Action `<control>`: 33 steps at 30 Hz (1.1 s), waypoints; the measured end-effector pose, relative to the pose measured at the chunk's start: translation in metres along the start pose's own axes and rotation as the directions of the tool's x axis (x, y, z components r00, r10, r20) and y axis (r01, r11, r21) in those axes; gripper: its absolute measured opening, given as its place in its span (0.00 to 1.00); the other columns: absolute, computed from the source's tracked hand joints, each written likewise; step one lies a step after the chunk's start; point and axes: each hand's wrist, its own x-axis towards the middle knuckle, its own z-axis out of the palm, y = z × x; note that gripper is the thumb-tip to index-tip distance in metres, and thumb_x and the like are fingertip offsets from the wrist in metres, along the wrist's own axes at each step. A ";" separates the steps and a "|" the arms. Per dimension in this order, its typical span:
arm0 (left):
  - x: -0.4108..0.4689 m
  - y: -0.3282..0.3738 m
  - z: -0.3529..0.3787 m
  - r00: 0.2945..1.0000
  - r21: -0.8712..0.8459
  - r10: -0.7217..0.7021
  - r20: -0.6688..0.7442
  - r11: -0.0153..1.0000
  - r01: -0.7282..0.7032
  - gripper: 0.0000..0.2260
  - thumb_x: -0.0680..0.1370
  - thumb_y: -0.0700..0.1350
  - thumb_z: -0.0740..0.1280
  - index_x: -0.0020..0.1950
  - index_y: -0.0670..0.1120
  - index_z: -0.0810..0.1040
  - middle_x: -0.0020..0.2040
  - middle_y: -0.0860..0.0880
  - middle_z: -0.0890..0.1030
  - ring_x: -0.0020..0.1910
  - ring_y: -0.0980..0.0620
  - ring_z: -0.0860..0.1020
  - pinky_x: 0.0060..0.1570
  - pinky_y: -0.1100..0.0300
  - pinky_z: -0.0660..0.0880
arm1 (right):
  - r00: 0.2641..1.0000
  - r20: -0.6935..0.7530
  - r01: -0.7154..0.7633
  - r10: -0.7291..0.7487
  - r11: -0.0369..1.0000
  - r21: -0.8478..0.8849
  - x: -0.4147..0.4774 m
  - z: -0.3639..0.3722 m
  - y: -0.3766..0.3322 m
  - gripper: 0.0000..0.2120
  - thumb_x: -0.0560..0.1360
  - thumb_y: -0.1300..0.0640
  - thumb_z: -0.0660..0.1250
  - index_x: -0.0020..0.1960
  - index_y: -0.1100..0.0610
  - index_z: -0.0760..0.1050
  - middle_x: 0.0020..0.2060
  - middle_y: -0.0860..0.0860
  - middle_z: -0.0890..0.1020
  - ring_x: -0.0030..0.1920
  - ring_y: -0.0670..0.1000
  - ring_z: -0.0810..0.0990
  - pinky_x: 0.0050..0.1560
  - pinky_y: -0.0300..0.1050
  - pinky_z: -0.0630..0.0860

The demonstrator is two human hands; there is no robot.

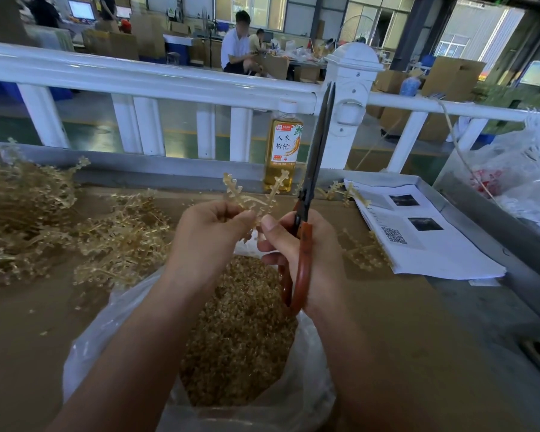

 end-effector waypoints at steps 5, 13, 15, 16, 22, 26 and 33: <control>0.000 0.000 -0.002 0.998 -0.014 0.022 0.054 1.000 -0.021 0.05 0.67 0.40 0.73 0.34 0.49 0.83 0.39 0.43 0.82 0.47 0.43 0.80 0.53 0.39 0.75 | 0.999 0.028 -0.037 0.035 0.998 0.048 0.000 0.002 -0.001 0.10 0.71 0.64 0.70 0.40 0.59 0.68 0.29 0.49 0.80 0.30 0.44 0.82 0.28 0.34 0.76; 0.003 -0.002 -0.004 0.980 0.029 0.096 -0.175 0.995 -0.092 0.14 0.68 0.35 0.73 0.29 0.54 0.80 0.58 0.48 0.76 0.61 0.60 0.71 0.63 0.48 0.69 | 0.998 0.049 -0.026 0.028 0.999 -0.045 -0.002 0.001 -0.003 0.11 0.71 0.55 0.70 0.40 0.58 0.70 0.36 0.54 0.82 0.29 0.44 0.80 0.27 0.33 0.74; 0.005 -0.004 -0.005 0.972 0.050 0.110 -0.206 0.994 -0.102 0.13 0.68 0.36 0.72 0.30 0.53 0.79 0.56 0.48 0.77 0.60 0.60 0.71 0.60 0.51 0.70 | 0.995 0.068 -0.066 0.071 0.995 -0.074 -0.004 0.001 -0.006 0.16 0.67 0.46 0.69 0.40 0.57 0.71 0.32 0.52 0.81 0.24 0.45 0.77 0.25 0.36 0.72; 0.007 -0.005 -0.006 0.970 0.046 0.107 -0.218 0.994 -0.100 0.12 0.69 0.36 0.72 0.29 0.51 0.79 0.56 0.48 0.77 0.58 0.62 0.71 0.57 0.54 0.71 | 0.990 0.086 -0.101 0.108 0.991 -0.085 -0.004 0.000 -0.007 0.18 0.65 0.42 0.68 0.40 0.57 0.72 0.29 0.50 0.80 0.23 0.46 0.75 0.23 0.37 0.71; 0.012 -0.007 -0.018 0.964 0.059 0.129 -0.234 0.991 -0.118 0.10 0.71 0.35 0.69 0.32 0.47 0.77 0.47 0.52 0.76 0.53 0.64 0.73 0.58 0.52 0.71 | 0.966 0.211 -0.086 0.149 0.956 -0.281 -0.007 0.000 -0.006 0.13 0.73 0.45 0.67 0.37 0.53 0.73 0.23 0.48 0.77 0.20 0.45 0.70 0.20 0.36 0.68; 0.011 -0.006 -0.019 0.961 0.103 0.127 -0.247 0.989 -0.105 0.11 0.69 0.35 0.72 0.32 0.51 0.79 0.60 0.49 0.76 0.65 0.56 0.69 0.61 0.50 0.69 | 0.988 0.110 -0.073 0.111 0.951 -0.301 -0.002 0.005 0.002 0.12 0.70 0.46 0.70 0.37 0.52 0.72 0.30 0.49 0.82 0.27 0.47 0.78 0.31 0.45 0.76; 0.005 -0.002 -0.012 0.995 0.022 -0.039 0.097 0.999 0.037 0.12 0.67 0.32 0.71 0.28 0.47 0.82 0.41 0.51 0.80 0.39 0.62 0.78 0.39 0.66 0.72 | 0.995 -0.040 -0.100 0.095 0.985 -0.141 0.002 0.001 -0.004 0.12 0.69 0.64 0.72 0.38 0.56 0.68 0.38 0.55 0.81 0.38 0.56 0.84 0.26 0.41 0.74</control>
